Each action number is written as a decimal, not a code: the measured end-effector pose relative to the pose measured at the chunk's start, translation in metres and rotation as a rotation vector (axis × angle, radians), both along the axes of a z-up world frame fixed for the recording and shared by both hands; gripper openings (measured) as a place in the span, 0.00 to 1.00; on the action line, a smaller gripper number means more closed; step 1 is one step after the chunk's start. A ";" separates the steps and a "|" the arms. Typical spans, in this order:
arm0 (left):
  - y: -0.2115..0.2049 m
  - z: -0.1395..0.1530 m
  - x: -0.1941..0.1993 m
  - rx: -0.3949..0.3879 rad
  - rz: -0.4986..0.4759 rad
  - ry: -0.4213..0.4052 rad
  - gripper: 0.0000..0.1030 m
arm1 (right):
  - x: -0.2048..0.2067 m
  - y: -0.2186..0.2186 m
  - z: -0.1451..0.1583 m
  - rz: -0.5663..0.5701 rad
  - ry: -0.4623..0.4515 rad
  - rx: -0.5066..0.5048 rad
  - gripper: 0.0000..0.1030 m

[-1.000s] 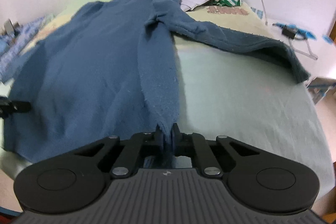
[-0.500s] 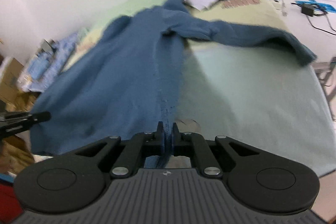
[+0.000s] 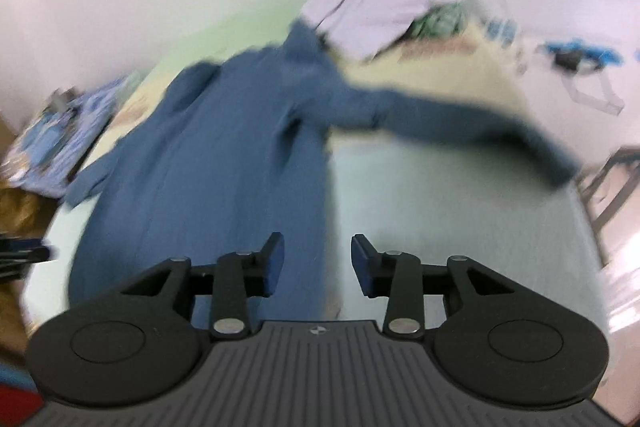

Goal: Fold clothes

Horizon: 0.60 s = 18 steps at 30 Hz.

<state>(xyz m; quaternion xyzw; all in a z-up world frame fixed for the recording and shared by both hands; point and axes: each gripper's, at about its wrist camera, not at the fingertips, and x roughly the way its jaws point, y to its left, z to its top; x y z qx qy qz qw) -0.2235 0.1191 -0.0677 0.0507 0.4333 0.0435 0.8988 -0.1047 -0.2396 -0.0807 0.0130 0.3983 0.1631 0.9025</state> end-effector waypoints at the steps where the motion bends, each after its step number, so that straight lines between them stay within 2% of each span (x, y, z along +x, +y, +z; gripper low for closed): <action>1: -0.002 0.003 0.009 0.008 -0.006 -0.015 0.23 | 0.007 0.011 -0.002 -0.007 -0.045 -0.075 0.39; 3: -0.012 0.004 0.030 0.020 -0.038 -0.039 0.23 | 0.023 0.031 -0.012 0.011 -0.117 -0.179 0.40; 4: -0.021 0.004 0.041 0.006 -0.068 -0.052 0.27 | 0.030 0.041 -0.018 0.025 -0.148 -0.221 0.44; 5: -0.028 0.000 0.053 -0.012 -0.092 -0.054 0.38 | 0.038 0.051 -0.024 0.040 -0.179 -0.263 0.45; 7: -0.043 -0.010 0.075 -0.032 -0.133 -0.050 0.45 | 0.054 0.067 -0.039 0.049 -0.237 -0.379 0.45; 10: -0.059 -0.031 0.104 -0.041 -0.164 -0.024 0.44 | 0.078 0.084 -0.059 0.061 -0.284 -0.534 0.45; 14: -0.061 -0.053 0.133 -0.095 -0.100 0.080 0.40 | 0.107 0.082 -0.076 0.072 -0.252 -0.554 0.45; 15: -0.061 -0.057 0.137 -0.094 -0.081 0.097 0.40 | 0.116 0.079 -0.080 0.078 -0.229 -0.539 0.44; 16: -0.062 -0.060 0.141 -0.090 -0.061 0.112 0.40 | 0.123 0.078 -0.082 0.079 -0.205 -0.520 0.37; 17: -0.062 -0.063 0.144 -0.090 -0.043 0.121 0.40 | 0.129 0.075 -0.083 0.071 -0.193 -0.500 0.28; 18: -0.061 -0.065 0.145 -0.092 -0.025 0.127 0.42 | 0.134 0.068 -0.079 0.053 -0.189 -0.464 0.14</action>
